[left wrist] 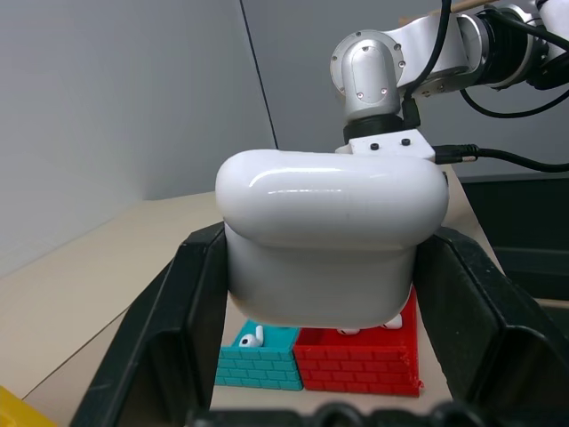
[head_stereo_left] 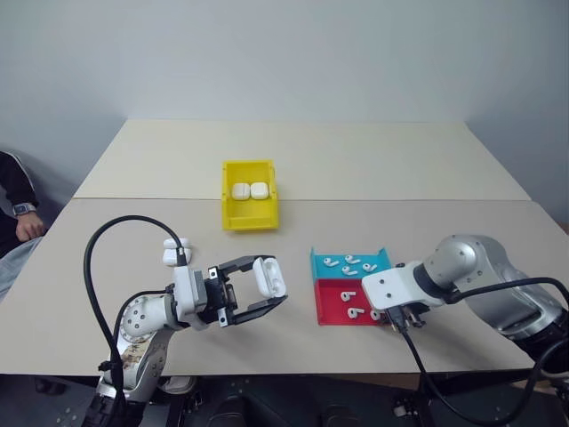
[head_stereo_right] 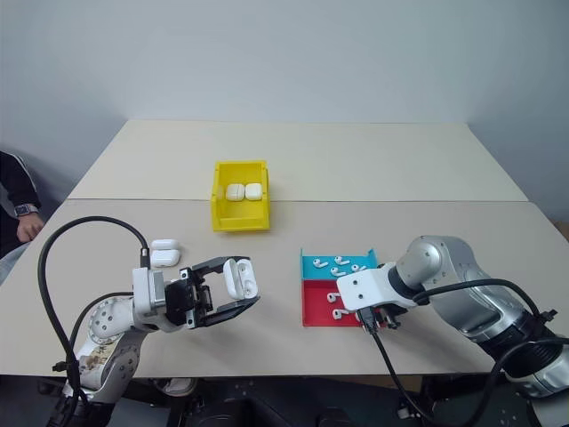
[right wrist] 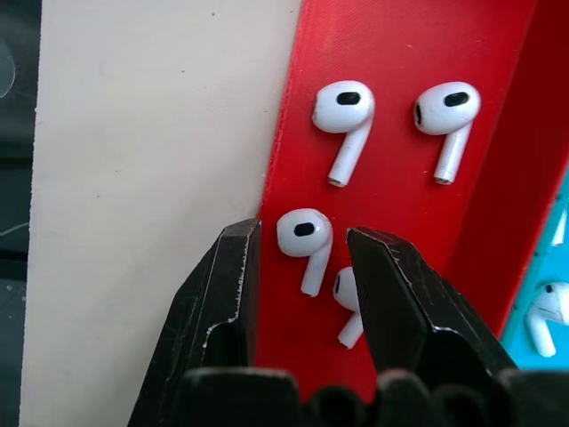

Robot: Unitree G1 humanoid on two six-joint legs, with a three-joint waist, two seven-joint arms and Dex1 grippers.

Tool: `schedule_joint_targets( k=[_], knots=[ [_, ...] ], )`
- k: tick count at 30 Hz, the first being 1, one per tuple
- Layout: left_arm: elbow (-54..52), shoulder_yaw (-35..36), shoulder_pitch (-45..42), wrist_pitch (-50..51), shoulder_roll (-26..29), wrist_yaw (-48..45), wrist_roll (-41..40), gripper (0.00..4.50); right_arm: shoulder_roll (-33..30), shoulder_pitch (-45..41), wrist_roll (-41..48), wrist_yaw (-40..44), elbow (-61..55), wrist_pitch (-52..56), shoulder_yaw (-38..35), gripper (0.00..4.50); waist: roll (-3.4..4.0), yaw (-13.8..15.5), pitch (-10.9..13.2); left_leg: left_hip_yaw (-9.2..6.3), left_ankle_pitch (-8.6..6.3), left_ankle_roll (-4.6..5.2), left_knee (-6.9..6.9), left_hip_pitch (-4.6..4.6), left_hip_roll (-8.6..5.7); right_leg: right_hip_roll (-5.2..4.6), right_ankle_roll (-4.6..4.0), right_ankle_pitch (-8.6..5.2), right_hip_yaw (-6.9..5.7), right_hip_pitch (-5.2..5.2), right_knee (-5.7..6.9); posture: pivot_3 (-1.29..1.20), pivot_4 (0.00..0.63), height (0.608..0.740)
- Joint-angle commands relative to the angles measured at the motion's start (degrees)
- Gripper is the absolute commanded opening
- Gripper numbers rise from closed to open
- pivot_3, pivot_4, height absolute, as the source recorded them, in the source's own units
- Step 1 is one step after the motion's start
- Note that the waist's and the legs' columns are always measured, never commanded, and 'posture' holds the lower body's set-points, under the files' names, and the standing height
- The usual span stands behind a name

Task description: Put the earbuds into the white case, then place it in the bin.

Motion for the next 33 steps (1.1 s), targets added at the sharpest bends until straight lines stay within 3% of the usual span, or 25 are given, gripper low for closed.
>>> schedule_joint_targets(
  k=[1,20,24,33],
  knots=[
    [-2.2,0.3,0.1,-0.1,0.3,0.5,-0.1,2.81,0.4,-0.3,-1.1,-0.2,0.1,-1.4,-0.2,1.95,0.0,0.0,0.0,0.0,0.0,0.0,0.0,0.0,0.0,0.0,0.0,0.0,0.0,0.0,0.0,0.0,0.15,0.74],
    [-3.6,0.5,0.8,0.8,0.9,1.8,0.0,2.81,1.7,-0.5,-3.4,-0.1,2.3,-4.4,0.0,1.95,0.0,0.0,0.0,-0.02,0.0,0.0,0.0,0.08,0.0,0.01,0.0,0.0,-0.03,0.1,-0.01,0.0,0.15,0.74],
    [-3.7,0.4,1.0,1.0,1.2,2.1,0.2,2.81,1.8,-0.3,-3.4,0.0,2.1,-4.5,-0.1,0.76,0.0,0.0,0.0,-0.02,0.0,0.0,0.0,0.08,0.0,0.01,0.0,0.0,-0.03,0.1,-0.01,0.0,0.15,0.74],
    [-3.7,0.2,0.9,1.2,1.0,3.0,0.2,2.81,2.0,-0.4,-3.6,-0.3,2.1,-4.5,-0.5,0.76,0.0,0.0,0.0,-0.03,0.0,0.0,0.0,0.09,0.0,0.01,0.0,0.0,-0.04,0.12,-0.01,0.0,0.15,0.74]
  ],
)
